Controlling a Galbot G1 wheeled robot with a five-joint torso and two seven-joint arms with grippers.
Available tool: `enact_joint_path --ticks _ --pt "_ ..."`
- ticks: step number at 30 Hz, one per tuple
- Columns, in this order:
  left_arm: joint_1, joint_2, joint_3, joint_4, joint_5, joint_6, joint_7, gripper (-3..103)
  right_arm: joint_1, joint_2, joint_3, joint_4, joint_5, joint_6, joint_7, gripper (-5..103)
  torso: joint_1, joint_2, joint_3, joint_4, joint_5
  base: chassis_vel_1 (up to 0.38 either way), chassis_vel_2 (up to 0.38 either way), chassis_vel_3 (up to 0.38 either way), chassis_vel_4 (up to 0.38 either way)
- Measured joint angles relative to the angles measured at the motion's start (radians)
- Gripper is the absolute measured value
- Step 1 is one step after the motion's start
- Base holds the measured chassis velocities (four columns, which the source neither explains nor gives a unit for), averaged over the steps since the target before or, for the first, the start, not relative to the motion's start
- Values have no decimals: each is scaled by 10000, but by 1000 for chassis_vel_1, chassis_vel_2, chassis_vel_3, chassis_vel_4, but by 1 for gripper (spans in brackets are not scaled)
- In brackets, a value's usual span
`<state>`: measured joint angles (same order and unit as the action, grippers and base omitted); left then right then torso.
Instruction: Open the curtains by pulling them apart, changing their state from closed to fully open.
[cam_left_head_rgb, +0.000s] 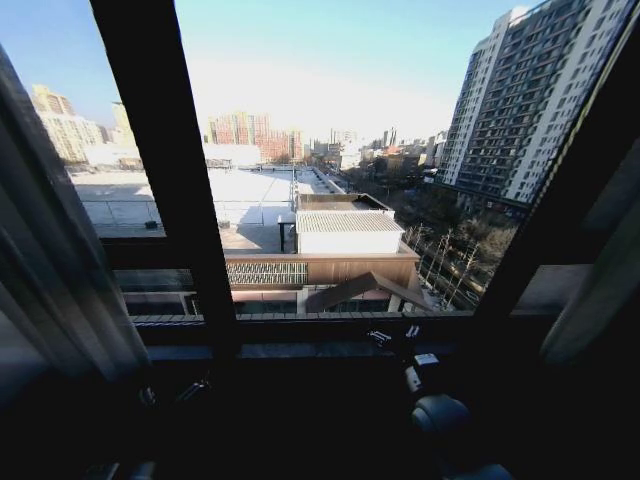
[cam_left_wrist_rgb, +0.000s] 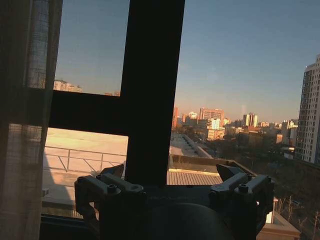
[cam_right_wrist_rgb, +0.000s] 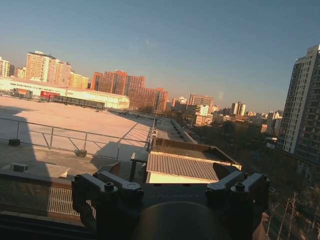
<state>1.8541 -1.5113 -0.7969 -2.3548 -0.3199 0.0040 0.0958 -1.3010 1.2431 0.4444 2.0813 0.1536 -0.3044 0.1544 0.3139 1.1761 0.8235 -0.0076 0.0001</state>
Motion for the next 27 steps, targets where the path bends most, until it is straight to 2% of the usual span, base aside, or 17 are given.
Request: enact_joint_path --ticks 18,27 --pt "-219 46 49 118 3 110 30 100 -38 46 0 10 -13 27 36 100 1 -1 1 0 1 350 353 -353 -352" --pt "-181 35 51 174 7 87 55 100 -15 101 -9 -152 -25 302 34 100 0 0 0 2 0 357 356 -349 -356"
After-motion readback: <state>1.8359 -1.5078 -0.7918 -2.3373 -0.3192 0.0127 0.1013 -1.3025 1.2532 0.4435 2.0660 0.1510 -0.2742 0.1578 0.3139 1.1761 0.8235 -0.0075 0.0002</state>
